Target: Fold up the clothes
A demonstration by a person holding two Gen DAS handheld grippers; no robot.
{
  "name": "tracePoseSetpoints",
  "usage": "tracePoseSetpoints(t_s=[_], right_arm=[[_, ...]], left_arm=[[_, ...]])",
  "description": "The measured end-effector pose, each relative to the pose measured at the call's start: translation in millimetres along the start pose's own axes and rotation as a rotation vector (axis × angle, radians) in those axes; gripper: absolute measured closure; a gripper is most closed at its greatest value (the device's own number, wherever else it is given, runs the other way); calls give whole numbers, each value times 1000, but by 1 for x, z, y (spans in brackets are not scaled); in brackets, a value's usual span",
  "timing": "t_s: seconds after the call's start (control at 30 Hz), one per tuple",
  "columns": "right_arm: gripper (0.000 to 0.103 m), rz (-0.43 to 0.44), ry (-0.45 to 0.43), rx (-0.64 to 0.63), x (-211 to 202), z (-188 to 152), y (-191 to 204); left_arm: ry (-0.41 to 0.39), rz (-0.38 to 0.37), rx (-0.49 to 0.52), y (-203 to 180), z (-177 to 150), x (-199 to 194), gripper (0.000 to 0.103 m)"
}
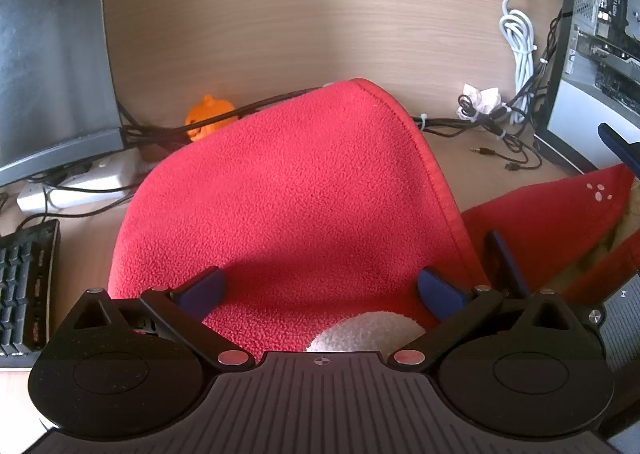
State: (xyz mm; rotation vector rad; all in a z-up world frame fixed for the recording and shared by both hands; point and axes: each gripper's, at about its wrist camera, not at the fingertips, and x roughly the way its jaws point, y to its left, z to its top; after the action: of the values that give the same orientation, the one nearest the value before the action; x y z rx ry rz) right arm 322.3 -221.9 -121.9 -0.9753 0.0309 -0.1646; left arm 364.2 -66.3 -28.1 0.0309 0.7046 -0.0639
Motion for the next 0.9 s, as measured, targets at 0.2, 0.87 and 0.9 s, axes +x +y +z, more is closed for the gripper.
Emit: tracePoseSetpoints(t_s=[0.2,0.87,0.9], right_arm=[[0,-48,-30,-41,-10,3,8],[0,-63,-68,-65,-16,5,11],[0,-62,-67,-65,-16,5,10]], left_arm=[[0,0,1,0,0,0,0],[0,0,1,0,0,0,0],[0,0,2,0,0,0,0]])
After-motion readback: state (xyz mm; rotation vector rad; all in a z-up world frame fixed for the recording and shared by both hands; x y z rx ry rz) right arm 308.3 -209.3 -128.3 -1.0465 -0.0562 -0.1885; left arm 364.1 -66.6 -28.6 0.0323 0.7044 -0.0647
